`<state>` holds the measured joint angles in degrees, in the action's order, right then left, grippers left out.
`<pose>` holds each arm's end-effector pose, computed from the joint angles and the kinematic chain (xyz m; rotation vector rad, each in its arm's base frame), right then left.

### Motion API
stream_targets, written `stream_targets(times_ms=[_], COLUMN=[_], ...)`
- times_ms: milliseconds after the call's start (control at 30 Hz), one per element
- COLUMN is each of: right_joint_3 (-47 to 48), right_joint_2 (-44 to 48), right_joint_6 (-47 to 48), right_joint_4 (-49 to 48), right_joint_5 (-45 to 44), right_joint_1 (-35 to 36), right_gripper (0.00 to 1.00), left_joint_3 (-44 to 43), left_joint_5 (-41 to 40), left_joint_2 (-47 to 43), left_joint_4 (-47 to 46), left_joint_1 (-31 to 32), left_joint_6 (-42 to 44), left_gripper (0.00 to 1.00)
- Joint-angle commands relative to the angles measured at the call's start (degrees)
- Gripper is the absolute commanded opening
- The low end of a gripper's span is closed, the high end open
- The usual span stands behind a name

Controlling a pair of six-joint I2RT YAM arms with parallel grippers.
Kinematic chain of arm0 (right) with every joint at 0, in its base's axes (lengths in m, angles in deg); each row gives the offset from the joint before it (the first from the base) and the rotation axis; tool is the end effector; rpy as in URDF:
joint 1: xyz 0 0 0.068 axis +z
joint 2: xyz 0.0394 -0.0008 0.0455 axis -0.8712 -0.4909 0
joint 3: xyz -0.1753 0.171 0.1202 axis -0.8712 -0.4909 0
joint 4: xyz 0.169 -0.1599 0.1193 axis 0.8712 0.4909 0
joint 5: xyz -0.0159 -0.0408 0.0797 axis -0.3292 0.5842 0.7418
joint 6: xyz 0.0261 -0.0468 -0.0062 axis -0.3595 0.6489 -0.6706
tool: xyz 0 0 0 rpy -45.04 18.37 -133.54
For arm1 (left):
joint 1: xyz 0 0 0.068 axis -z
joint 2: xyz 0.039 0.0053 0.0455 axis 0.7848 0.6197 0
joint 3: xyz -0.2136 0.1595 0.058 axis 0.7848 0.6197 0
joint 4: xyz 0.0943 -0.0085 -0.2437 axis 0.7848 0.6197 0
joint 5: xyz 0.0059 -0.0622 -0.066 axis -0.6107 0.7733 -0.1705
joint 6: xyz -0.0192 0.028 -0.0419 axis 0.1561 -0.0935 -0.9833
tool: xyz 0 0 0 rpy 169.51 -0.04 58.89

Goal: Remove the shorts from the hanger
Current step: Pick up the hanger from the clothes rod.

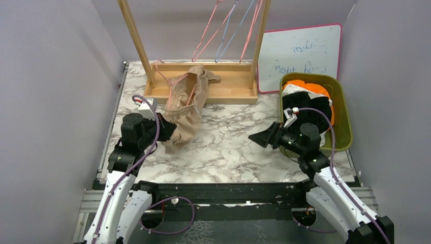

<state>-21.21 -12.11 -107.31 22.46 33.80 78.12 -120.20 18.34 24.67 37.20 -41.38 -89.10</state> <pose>0.1538 0.0691 0.2334 -0.0334 1.9563 1.2418 0.1430 -0.0353 0.3216 0.0152 1.9857 -0.5884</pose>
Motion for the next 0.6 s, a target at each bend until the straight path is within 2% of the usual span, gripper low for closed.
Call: stream_targets(times_ms=[0, 133, 267, 400, 567], right_joint_3=[-2.3, -1.8, 2.2, 6.3, 7.3], right_joint_2=[-0.3, -5.8, -10.5, -6.7, 0.1], right_joint_6=[-3.2, -6.4, -3.6, 5.0, 9.6], right_joint_4=[-7.1, -16.5, -15.6, -5.3, -1.3], right_joint_5=[0.0, 10.8, 18.4, 14.5, 10.3], right_joint_1=[0.0, 0.0, 0.0, 0.1, 0.1], right_gripper=[1.0, 1.0, 1.0, 1.0, 1.0], left_joint_3=[6.1, 8.2, 9.0, 9.4, 9.4], left_joint_5=[14.1, 17.3, 23.3, 26.2, 28.4], left_joint_2=[-4.4, -8.6, -8.0, -6.8, -3.8], left_joint_4=[-0.7, 2.4, 3.1, 3.3, 3.2], left_joint_1=[-0.1, -0.1, -0.1, 0.0, 0.1], left_joint_6=[-7.5, -7.5, -7.9, -6.5, -4.9], left_gripper=[0.0, 0.0, 0.0, 0.0, 0.0])
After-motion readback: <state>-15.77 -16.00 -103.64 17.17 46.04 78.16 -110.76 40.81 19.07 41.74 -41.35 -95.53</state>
